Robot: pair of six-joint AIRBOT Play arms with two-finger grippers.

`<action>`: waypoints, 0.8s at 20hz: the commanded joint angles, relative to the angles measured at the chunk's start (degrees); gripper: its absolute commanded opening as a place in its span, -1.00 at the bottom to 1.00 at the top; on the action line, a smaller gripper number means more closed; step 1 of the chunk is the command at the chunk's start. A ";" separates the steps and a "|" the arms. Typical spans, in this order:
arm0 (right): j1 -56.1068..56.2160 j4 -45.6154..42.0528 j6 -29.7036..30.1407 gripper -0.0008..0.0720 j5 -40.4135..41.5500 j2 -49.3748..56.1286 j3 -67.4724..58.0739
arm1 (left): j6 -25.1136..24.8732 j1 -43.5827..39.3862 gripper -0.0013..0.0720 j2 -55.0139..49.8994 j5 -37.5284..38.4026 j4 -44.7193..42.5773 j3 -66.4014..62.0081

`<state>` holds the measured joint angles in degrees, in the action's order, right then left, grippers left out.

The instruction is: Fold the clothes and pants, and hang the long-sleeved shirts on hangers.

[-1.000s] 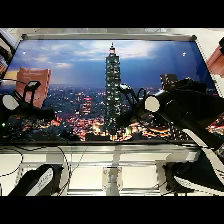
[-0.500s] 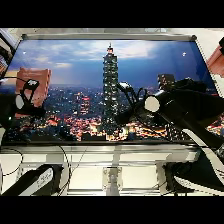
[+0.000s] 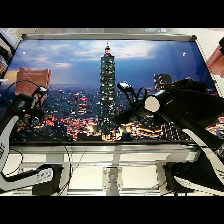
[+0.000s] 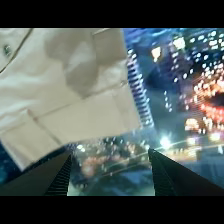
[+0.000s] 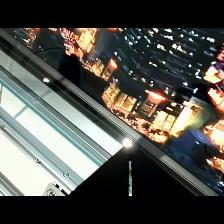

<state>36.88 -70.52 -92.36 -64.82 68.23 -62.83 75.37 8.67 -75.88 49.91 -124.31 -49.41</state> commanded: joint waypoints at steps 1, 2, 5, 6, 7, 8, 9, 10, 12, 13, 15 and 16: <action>0.07 0.20 -0.02 -0.92 -0.11 0.04 0.02 | 1.07 0.00 0.50 -3.15 -3.74 -1.42 0.00; 0.07 0.17 -0.02 -0.92 -0.09 0.04 0.02 | 1.90 0.09 0.50 -3.52 -4.48 -1.46 -0.02; 0.07 0.17 -0.02 -0.92 -0.07 0.04 0.02 | 2.93 0.13 0.50 -4.11 -7.17 -1.27 0.00; 0.07 0.20 -0.02 -0.92 -0.07 0.04 0.02 | 2.91 0.13 0.49 -4.26 -8.09 -1.27 0.00; 0.07 0.20 -0.02 -0.92 -0.07 0.04 0.02 | 2.93 0.13 0.46 -4.50 -8.79 -1.27 -0.02; 0.07 0.17 -0.02 -0.92 -0.07 0.04 0.02 | 2.89 0.13 0.32 -4.85 -8.98 -1.27 0.00; 0.07 0.17 -0.02 -0.92 -0.07 0.04 0.02 | 2.89 0.15 0.30 -5.42 -8.96 -1.29 0.00; 0.07 0.15 -0.02 -0.92 -0.07 0.04 0.02 | 2.89 0.37 0.30 -5.97 -8.94 -1.27 0.00; 0.07 0.15 -0.02 -0.92 -0.07 0.04 0.02 | 2.89 1.11 0.30 -6.75 -8.63 -1.49 0.00; 0.07 0.15 -0.02 -0.92 -0.07 0.04 0.02 | 2.91 1.66 0.30 -6.86 -8.57 -1.49 0.00; 0.04 0.09 -0.02 -0.92 -0.07 0.04 0.02 | 3.82 3.17 0.30 -6.82 -8.48 -1.49 0.00; 0.07 -0.02 -0.02 -0.92 -0.07 0.04 0.02 | 4.50 4.00 0.30 -6.82 -8.39 -1.46 0.00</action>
<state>36.88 -70.39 -92.36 -64.88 68.23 -62.83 78.83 11.03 -82.32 41.06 -126.15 -49.47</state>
